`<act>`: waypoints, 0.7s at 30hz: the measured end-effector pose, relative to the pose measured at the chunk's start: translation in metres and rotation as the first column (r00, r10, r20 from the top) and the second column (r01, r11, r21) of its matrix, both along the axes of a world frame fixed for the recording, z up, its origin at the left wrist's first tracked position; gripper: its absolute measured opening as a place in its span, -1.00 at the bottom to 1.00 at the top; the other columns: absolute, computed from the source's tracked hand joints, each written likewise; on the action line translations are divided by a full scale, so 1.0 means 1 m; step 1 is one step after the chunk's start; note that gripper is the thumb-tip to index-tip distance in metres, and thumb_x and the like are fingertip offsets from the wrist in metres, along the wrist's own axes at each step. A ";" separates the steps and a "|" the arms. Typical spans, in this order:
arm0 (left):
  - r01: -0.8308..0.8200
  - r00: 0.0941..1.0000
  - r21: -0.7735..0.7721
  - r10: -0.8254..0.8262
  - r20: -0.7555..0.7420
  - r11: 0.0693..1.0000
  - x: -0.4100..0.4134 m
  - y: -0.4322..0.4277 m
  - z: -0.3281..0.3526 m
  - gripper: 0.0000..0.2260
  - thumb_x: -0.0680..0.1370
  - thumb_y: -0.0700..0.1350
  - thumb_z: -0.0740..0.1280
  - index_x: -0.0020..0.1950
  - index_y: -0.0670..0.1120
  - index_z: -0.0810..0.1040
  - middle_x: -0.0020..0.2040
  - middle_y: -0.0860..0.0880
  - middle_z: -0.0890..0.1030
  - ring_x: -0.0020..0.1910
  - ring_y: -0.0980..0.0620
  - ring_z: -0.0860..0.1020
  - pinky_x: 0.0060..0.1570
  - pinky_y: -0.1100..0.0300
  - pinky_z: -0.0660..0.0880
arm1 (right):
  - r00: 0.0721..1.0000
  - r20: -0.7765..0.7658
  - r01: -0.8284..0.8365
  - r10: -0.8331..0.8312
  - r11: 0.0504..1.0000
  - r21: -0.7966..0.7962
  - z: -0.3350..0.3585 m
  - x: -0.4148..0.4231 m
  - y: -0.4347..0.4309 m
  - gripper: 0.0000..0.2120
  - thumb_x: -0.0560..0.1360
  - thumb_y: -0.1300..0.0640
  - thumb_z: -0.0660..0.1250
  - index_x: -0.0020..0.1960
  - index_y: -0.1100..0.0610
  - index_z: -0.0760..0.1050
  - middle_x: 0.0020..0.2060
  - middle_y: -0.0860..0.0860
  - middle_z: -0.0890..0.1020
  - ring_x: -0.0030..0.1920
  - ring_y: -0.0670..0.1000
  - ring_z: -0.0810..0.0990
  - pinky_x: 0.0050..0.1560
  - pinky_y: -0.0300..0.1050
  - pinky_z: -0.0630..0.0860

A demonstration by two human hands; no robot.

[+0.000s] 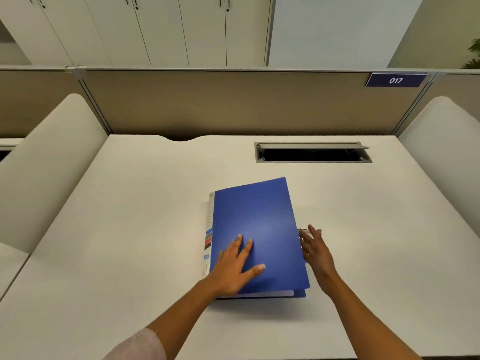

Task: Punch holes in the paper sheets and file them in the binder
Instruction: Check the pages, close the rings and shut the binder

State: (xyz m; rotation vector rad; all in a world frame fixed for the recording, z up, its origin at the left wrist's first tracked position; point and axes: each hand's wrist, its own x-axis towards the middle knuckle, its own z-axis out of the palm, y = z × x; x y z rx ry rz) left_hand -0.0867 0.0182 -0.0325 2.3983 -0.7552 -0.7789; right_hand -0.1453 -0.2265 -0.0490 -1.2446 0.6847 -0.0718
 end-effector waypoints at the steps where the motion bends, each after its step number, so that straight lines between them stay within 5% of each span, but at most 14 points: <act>1: 0.035 0.999 0.070 -0.037 0.024 0.997 -0.002 -0.004 -0.010 -0.28 0.52 0.35 0.02 0.55 0.10 -0.20 0.55 0.03 -0.29 0.53 -0.01 -0.28 0.50 -0.07 -0.24 | 1.000 0.007 0.008 -0.008 0.999 -0.043 0.003 -0.003 -0.003 -0.10 0.19 -0.48 0.30 0.42 -0.11 0.25 0.28 -0.07 0.48 0.29 -0.01 0.45 0.38 0.01 0.30; 4: 0.124 0.975 0.244 -0.164 0.149 0.962 -0.015 -0.007 -0.035 -0.18 0.43 0.45 -0.14 0.54 0.03 -0.27 0.53 -0.01 -0.35 0.51 -0.04 -0.35 0.44 -0.06 -0.36 | 0.999 -0.044 -0.015 0.001 0.951 -0.308 0.005 -0.015 -0.003 -0.52 0.54 -0.10 0.25 0.42 -0.06 0.30 0.30 -0.09 0.44 0.29 -0.04 0.43 0.27 -0.11 0.35; 7: 0.112 0.926 0.330 -0.219 0.308 0.937 -0.020 -0.003 -0.058 -0.12 0.41 0.48 -0.19 0.57 -0.04 -0.13 0.55 -0.05 -0.29 0.54 -0.10 -0.23 0.45 -0.06 -0.35 | 0.993 -0.078 -0.117 0.089 0.840 -0.530 -0.003 -0.029 0.004 -0.58 0.57 0.09 0.26 0.41 0.00 0.33 0.27 -0.10 0.45 0.23 -0.09 0.43 0.21 -0.17 0.38; 10: 0.107 0.934 0.357 -0.217 0.285 0.928 -0.026 0.003 -0.068 -0.21 0.48 0.44 -0.03 0.53 -0.07 0.19 0.55 -0.08 0.07 0.51 -0.12 0.07 0.42 -0.06 -0.07 | 0.937 -0.167 -0.334 0.308 0.643 -0.690 -0.018 -0.045 0.016 -0.58 0.55 0.05 0.28 0.40 -0.06 0.33 0.35 -0.15 0.41 0.35 -0.12 0.37 0.34 -0.16 0.36; 14: 0.103 0.926 0.319 -0.208 0.314 0.942 -0.026 0.001 -0.073 -0.22 0.48 0.44 -0.01 0.52 -0.07 0.22 0.53 -0.07 0.21 0.50 -0.10 0.11 0.39 -0.06 -0.01 | 0.816 -0.382 -0.531 0.435 0.301 -0.792 -0.043 -0.064 0.030 -0.54 0.55 -0.15 0.17 0.43 -0.14 0.27 0.44 -0.21 0.29 0.47 -0.14 0.21 0.41 -0.27 0.17; 21: 0.095 0.895 0.323 -0.223 0.387 0.942 -0.017 0.020 -0.081 -0.21 0.48 0.45 0.00 0.53 -0.04 0.18 0.54 -0.06 0.21 0.51 -0.07 0.09 0.40 -0.04 0.02 | 0.747 -0.479 -0.615 0.460 0.204 -0.762 -0.056 -0.068 0.046 -0.23 0.34 -0.44 -0.23 0.49 -0.21 0.08 0.45 -0.35 0.03 0.46 -0.26 -0.10 0.42 -0.31 0.00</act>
